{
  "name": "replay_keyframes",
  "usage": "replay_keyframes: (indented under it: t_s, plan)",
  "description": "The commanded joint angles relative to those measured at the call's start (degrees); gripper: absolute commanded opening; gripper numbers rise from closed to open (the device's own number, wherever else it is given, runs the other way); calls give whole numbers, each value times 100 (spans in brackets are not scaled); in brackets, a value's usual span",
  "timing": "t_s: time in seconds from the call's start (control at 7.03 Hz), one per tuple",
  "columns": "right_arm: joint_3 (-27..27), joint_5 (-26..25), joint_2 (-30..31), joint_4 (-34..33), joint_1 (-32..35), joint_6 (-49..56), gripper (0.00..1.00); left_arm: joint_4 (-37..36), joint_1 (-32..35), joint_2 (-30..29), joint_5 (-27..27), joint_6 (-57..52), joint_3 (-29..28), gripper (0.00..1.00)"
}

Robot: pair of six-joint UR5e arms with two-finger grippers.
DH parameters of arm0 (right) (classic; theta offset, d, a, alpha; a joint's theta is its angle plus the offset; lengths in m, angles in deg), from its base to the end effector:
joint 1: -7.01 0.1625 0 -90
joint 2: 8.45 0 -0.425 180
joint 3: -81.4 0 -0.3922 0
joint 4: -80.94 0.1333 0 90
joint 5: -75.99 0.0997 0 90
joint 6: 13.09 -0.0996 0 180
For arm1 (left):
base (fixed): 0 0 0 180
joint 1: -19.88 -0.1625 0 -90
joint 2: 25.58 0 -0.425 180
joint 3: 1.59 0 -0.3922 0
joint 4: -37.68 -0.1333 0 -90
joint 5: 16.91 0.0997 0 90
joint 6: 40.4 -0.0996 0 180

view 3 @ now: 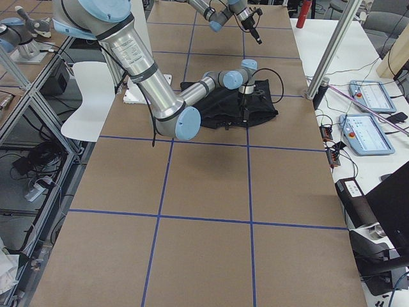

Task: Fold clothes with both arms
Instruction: 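Move the right gripper up to the collar end of the folded shirt, then slide the right gripper down the shirt's side to its hem corner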

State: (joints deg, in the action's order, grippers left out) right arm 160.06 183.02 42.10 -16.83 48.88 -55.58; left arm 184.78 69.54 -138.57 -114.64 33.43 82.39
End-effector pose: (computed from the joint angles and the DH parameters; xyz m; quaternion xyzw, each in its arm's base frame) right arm -0.4835 -0.5732 0.3605 0.0192 -0.2266 -0.0740 0.9710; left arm 0.3380 -0.5833 0.3705 0.2814 0.5337 -0.1906 0.7744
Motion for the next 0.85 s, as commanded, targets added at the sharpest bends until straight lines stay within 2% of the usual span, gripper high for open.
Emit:
replay_keyframes:
  t_s: [0.0,0.14,0.28,0.57,0.71]
  plan:
    - [944,46,500,-370,85,-27,100,3,0,-4,-1,0,22,100]
    - [1410,255,509,-600,41,-823,100,12,0,-4,-1,9,31,100]
    - [1806,318,639,-568,-142,-2171,100,12,-35,-13,-10,148,48,100]
    - [2248,223,737,-437,-835,-5447,100,12,-44,5,-324,325,171,100]
    - [2502,222,1268,426,-1021,-6898,98,20,-53,5,-335,334,206,100]
